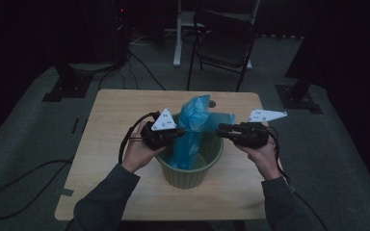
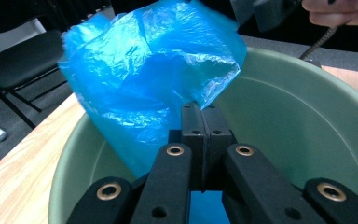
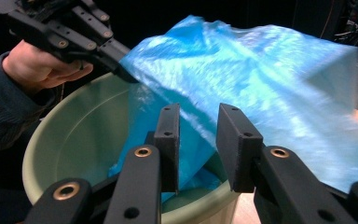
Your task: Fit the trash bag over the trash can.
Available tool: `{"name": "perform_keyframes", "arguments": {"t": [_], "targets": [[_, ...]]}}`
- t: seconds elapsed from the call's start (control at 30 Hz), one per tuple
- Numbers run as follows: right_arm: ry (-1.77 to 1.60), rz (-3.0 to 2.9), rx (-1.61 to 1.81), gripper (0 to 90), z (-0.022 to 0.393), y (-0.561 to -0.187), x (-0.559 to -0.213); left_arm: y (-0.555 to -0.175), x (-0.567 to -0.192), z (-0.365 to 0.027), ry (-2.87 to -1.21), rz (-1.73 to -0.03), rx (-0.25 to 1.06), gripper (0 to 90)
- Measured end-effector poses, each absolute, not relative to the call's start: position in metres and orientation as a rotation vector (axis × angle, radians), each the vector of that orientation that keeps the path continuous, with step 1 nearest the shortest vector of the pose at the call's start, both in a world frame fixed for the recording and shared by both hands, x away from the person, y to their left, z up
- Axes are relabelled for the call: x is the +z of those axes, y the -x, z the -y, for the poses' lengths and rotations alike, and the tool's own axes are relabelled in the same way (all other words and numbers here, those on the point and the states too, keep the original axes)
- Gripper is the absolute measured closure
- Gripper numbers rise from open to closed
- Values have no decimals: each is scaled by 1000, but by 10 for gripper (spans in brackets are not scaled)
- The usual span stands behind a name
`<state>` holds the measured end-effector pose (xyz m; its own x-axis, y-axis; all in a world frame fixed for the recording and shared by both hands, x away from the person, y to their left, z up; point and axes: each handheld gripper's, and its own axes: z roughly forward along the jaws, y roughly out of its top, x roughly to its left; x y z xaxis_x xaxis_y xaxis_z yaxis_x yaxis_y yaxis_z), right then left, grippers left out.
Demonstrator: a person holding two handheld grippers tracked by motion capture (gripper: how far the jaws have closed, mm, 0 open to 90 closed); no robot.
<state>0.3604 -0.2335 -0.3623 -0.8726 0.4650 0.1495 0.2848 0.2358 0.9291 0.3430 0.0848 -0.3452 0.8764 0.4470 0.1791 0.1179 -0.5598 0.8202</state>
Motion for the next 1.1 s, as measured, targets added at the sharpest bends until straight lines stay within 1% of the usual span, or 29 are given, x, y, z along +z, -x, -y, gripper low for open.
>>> {"name": "perform_keyframes", "arguments": {"t": [0.23, 0.5, 0.53, 0.57, 0.73, 0.83, 1.0, 1.1], "targets": [[-724, -2308, 1708, 660, 234, -364, -351, -332, -352, -81, -2171, -358, 443, 900], [-702, -2308, 1712, 597, 219, -374, -337, -325, -357, -76, -2185, -322, 428, 900], [-690, -2320, 1703, 572, 214, -378, -335, -325, -357, -76, -2186, -321, 428, 900], [-692, -2327, 1701, 567, 212, -380, -334, -324, -357, -76, -2185, -314, 429, 900], [-704, -2341, 1743, 564, 202, -390, -327, -321, -357, -75, -2185, -298, 428, 900], [-694, -2374, 1709, 567, 194, -394, -325, -320, -358, -75, -2185, -297, 424, 900], [-690, -2460, 1647, 573, 179, -401, -328, -320, -359, -74, -2184, -295, 418, 900], [-680, -2505, 1631, 593, 174, -403, -331, -319, -360, -74, -2183, -299, 416, 900]]}}
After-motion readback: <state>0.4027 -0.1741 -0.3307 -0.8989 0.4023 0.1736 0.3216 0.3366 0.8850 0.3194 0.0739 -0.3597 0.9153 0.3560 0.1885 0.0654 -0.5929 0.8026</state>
